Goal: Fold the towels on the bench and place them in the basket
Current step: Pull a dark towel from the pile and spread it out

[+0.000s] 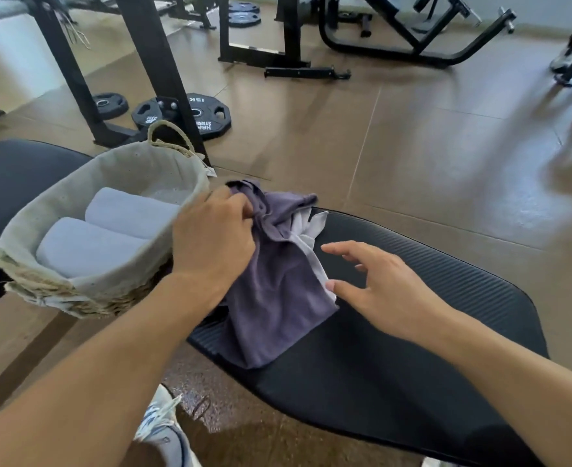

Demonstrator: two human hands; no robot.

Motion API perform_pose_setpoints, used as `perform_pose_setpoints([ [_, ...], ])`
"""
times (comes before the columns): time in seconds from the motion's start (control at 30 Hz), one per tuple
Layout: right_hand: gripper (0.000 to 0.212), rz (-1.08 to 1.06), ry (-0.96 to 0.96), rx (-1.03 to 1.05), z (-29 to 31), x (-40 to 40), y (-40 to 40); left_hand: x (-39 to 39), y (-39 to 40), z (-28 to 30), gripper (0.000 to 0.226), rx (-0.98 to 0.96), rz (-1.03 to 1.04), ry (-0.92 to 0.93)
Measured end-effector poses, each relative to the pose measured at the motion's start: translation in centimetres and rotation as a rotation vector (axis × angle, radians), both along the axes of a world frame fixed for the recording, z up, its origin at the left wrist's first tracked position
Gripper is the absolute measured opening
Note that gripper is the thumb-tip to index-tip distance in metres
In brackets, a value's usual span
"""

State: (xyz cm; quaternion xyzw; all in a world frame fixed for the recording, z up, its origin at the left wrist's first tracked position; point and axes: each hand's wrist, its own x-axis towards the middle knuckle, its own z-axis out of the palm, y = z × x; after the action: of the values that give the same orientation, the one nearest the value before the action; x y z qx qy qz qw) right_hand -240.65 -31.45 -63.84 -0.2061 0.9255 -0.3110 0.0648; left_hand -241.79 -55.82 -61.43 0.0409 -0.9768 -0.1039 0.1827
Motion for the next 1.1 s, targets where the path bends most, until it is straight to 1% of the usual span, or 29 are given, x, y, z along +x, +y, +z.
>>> perform_pose_setpoints([
  [0.03,0.057,-0.018,0.015,-0.033,0.0,-0.1,0.0,0.4,0.8,0.2,0.007,0.037,-0.076,0.091],
  [0.1,0.080,-0.076,0.032,-0.167,0.3,-0.2,0.2,1.6,2.9,0.6,0.005,0.114,-0.271,0.243],
  [0.13,0.091,-0.085,0.053,-0.226,0.8,-0.2,0.4,2.3,3.9,0.7,0.005,0.136,-0.392,0.290],
  [0.17,0.095,-0.050,0.118,-0.226,1.3,-0.2,0.6,3.0,5.0,0.6,0.006,0.143,-0.511,0.317],
  [0.2,0.090,0.028,0.218,-0.168,1.7,-0.3,0.9,3.7,5.9,0.4,0.007,0.150,-0.610,0.325],
  [0.27,0.060,0.155,0.406,-0.069,1.6,-0.8,1.6,4.7,7.0,-0.1,0.009,0.201,-0.708,0.341],
  [0.3,0.048,0.161,0.418,-0.060,1.6,-0.9,2.1,4.9,7.2,-0.3,0.010,0.250,-0.699,0.347],
  [0.33,0.041,0.141,0.396,-0.072,1.4,-1.0,2.6,5.0,7.2,-0.5,0.011,0.304,-0.655,0.338],
  [0.4,0.036,0.068,0.370,-0.111,1.3,-0.9,3.7,4.8,6.8,-0.6,0.015,0.390,-0.512,0.269],
  [0.47,0.031,-0.068,0.332,-0.211,1.9,-0.8,4.8,4.1,6.3,-0.8,0.026,0.473,-0.422,0.143],
  [0.57,0.012,-0.310,0.231,-0.412,3.1,-1.1,6.4,3.3,6.1,-1.5,0.046,0.562,-0.480,-0.096],
  [0.6,0.010,-0.340,0.218,-0.433,3.4,-1.2,6.9,3.3,6.4,-1.8,0.052,0.564,-0.512,-0.161],
  [0.67,0.033,-0.347,0.193,-0.421,3.5,-1.2,7.2,3.4,7.3,-2.3,0.061,0.569,-0.551,-0.242],
  [0.7,0.039,-0.336,0.169,-0.406,3.3,-1.1,7.3,3.4,7.9,-2.4,0.063,0.588,-0.565,-0.252],
  [0.73,0.039,-0.321,0.152,-0.384,3.4,-1.0,7.2,3.4,8.5,-2.6,0.065,0.620,-0.571,-0.256],
  [0.77,0.033,-0.305,0.142,-0.362,3.2,-0.9,7.2,3.4,8.9,-2.6,0.067,0.667,-0.571,-0.257],
  [0.8,0.022,-0.283,0.124,-0.354,3.0,-0.9,7.2,3.2,9.3,-2.7,0.068,0.715,-0.562,-0.258],
  [0.83,0.018,-0.260,0.098,-0.339,2.7,-1.0,7.2,3.1,9.4,-2.8,0.065,0.758,-0.546,-0.257],
  [0.9,0.028,-0.183,0.071,-0.277,2.6,-1.0,7.1,2.8,9.4,-3.0,0.049,0.819,-0.500,-0.243],
  [0.97,0.038,-0.110,0.044,-0.238,2.9,-1.0,6.6,2.5,9.4,-2.9,0.026,0.867,-0.472,-0.236],
  [1.0,0.042,-0.080,0.024,-0.213,3.3,-0.9,6.4,2.4,9.4,-2.8,0.021,0.899,-0.476,-0.243],
  [1.1,0.046,0.004,-0.063,-0.103,4.2,-1.0,6.1,2.3,9.2,-2.7,0.020,0.957,-0.515,-0.271],
])
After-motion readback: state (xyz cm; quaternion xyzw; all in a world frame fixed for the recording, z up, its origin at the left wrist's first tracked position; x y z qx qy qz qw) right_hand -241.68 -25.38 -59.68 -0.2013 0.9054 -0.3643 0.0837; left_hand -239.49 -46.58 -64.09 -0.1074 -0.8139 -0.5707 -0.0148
